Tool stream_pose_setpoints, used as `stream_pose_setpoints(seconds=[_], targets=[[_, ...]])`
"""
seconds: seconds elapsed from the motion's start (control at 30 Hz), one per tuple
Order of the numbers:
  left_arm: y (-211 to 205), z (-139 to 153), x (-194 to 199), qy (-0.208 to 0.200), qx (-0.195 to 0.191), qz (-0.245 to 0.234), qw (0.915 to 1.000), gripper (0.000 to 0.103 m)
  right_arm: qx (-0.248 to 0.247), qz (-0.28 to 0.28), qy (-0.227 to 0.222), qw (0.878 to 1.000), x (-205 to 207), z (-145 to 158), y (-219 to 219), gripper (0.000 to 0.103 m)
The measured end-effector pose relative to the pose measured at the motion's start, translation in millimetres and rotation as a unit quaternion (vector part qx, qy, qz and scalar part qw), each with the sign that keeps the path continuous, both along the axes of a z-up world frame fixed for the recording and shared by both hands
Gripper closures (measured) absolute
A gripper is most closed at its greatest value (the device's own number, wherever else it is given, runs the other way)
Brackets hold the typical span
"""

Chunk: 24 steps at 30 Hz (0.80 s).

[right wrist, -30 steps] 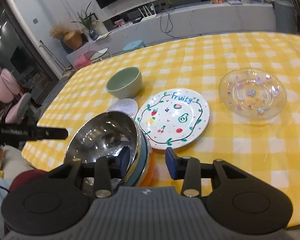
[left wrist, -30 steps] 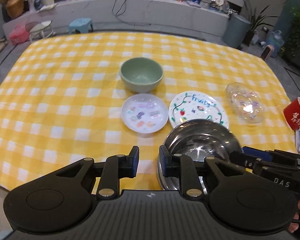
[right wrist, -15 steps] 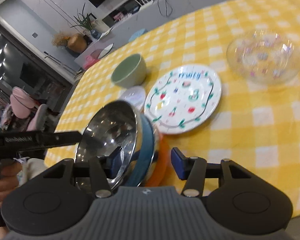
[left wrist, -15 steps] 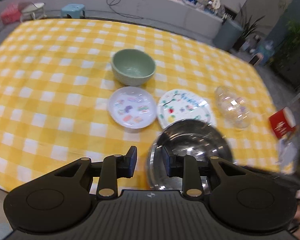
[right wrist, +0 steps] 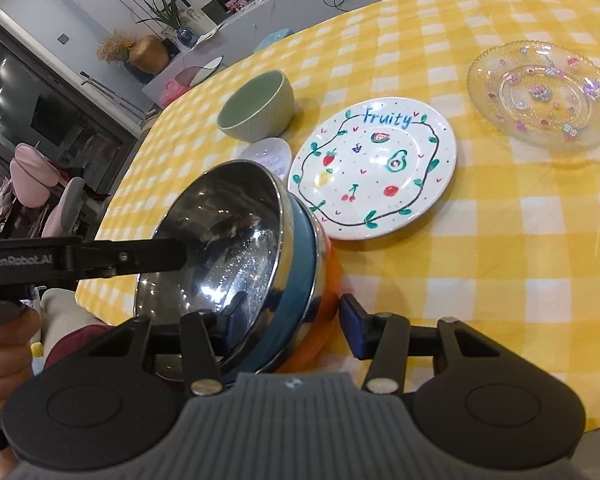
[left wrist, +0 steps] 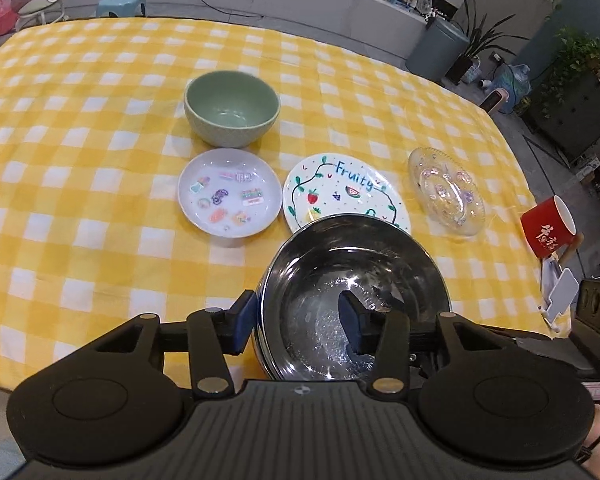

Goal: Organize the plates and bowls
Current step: 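Set the bowl stack down on the table and open both grippers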

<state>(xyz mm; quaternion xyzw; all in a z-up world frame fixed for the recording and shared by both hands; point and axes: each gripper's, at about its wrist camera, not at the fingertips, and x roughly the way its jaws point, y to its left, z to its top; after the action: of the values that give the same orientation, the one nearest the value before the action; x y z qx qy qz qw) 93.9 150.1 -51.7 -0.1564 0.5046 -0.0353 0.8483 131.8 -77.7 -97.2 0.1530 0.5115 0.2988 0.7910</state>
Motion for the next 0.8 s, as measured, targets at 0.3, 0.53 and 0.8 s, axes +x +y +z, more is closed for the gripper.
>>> stream_pose_setpoints(seconds=[0.3, 0.53, 0.8], targets=[[-7, -16, 8, 0.030, 0.017, 0.009, 0.9994, 0.052, -0.018, -0.020, 0.020, 0.999, 1, -2, 2, 0.058], [-17, -31, 12, 0.056, 0.037, -0.004, 0.9977, 0.052, -0.023, -0.021, 0.020, 0.999, 0, 1, 3, 0.061], [-31, -32, 12, 0.052, 0.053, -0.011, 0.9972, 0.051, -0.050, -0.035, 0.004, 0.998, -1, 5, -1, 0.061]])
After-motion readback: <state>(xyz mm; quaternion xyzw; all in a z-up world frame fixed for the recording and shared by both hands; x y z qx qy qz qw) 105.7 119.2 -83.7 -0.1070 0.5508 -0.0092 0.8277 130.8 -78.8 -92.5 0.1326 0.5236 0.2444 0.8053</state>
